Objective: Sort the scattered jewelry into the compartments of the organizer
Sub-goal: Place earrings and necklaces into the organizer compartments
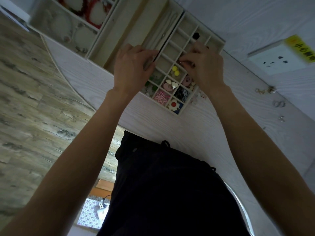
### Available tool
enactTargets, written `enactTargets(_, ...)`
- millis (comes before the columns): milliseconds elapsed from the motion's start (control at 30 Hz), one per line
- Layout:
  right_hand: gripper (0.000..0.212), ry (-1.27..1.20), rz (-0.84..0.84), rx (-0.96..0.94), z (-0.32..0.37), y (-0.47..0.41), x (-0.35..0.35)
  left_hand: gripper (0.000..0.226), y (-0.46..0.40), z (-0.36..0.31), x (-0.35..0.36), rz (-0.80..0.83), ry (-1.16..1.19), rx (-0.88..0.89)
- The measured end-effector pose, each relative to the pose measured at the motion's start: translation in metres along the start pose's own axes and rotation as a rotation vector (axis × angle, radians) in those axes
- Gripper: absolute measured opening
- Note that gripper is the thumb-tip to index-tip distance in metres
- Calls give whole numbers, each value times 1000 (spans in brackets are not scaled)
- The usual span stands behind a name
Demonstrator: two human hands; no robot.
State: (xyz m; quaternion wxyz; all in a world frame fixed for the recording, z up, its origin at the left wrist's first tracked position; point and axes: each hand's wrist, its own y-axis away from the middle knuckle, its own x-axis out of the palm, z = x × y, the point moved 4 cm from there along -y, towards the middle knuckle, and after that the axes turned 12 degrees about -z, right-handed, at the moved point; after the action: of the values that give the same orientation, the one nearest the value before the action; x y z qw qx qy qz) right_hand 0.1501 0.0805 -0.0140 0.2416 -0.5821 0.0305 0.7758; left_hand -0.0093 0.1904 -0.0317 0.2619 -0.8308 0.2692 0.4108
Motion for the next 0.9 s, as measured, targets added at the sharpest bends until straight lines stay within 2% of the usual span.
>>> enactTargets(200, 18, -62, 3, 110, -5, 4, -1, 34, 0, -1, 1, 15, -6, -1)
enactTargets(333, 21, -8, 22, 167, -5, 2, 0, 34, -1, 0, 1, 11, -8, 5)
enactTargets(800, 30, 218, 87, 83, 0, 3, 11, 33, -1, -2, -1, -2, -2, 24)
enactTargets(900, 29, 188, 68, 113, 0, 5, 9, 33, -1, -1, -1, -3, -13, 28)
